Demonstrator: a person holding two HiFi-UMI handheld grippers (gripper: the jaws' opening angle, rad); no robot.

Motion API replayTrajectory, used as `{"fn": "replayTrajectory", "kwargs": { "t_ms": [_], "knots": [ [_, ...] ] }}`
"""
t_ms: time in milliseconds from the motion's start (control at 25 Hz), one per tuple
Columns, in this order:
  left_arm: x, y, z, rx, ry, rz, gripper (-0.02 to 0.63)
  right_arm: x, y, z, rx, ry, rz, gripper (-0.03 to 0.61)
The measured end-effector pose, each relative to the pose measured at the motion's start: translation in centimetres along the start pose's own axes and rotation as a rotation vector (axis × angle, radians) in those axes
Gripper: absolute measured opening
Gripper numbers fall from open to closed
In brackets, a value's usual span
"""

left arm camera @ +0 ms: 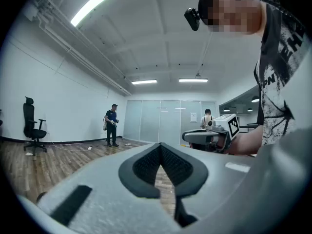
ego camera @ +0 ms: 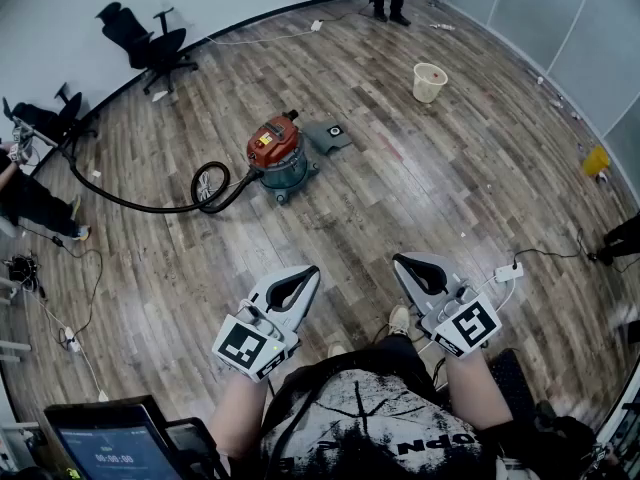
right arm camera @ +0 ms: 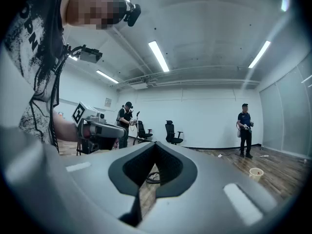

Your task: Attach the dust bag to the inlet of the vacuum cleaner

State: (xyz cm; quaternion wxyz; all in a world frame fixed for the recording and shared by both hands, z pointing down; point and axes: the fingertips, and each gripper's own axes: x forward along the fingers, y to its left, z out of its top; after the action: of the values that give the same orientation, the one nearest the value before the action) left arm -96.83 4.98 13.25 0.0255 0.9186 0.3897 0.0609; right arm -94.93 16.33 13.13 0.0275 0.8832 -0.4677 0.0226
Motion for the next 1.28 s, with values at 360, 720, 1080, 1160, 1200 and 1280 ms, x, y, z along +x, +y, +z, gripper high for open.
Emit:
{"fn": "replayTrajectory", "kwargs": {
  "t_ms": [360,720,1080,1160,1200,1280],
  "knots": [
    [0.2,-1.0,0.0,-0.008,-0.004,-0.031,0.000,-0.8,0.4,0.1,-0.010,0.006,-0.012,0.003],
    [5.8,-2.0,-0.6,-0.026,0.018,-0.074,0.000,-3.1,-4.1,-0.8,0.085,-0.014,-0.008,0.005],
    [15.8,-1.4,0.5,-0.038,0.005,-0.091,0.000,-3.9,-13.3,-1.6,0.066,-0.013,0.020,0.005],
    [18.3,-1.5,1.3,-0.036,-0.011,-0.086,0.000,-4.4,-15.6,-1.0,0.051,-0.024,0.037,0.005],
    [19.6,-1.6,1.6,-0.032,-0.016,-0.082,0.000,-4.7,-16.7,-0.8,0.043,-0.023,0.048,0.005],
    [22.0,-1.8,2.0,-0.031,-0.026,-0.075,0.000,-5.4,-18.6,-0.8,0.023,-0.015,0.073,0.005]
  ]
}}
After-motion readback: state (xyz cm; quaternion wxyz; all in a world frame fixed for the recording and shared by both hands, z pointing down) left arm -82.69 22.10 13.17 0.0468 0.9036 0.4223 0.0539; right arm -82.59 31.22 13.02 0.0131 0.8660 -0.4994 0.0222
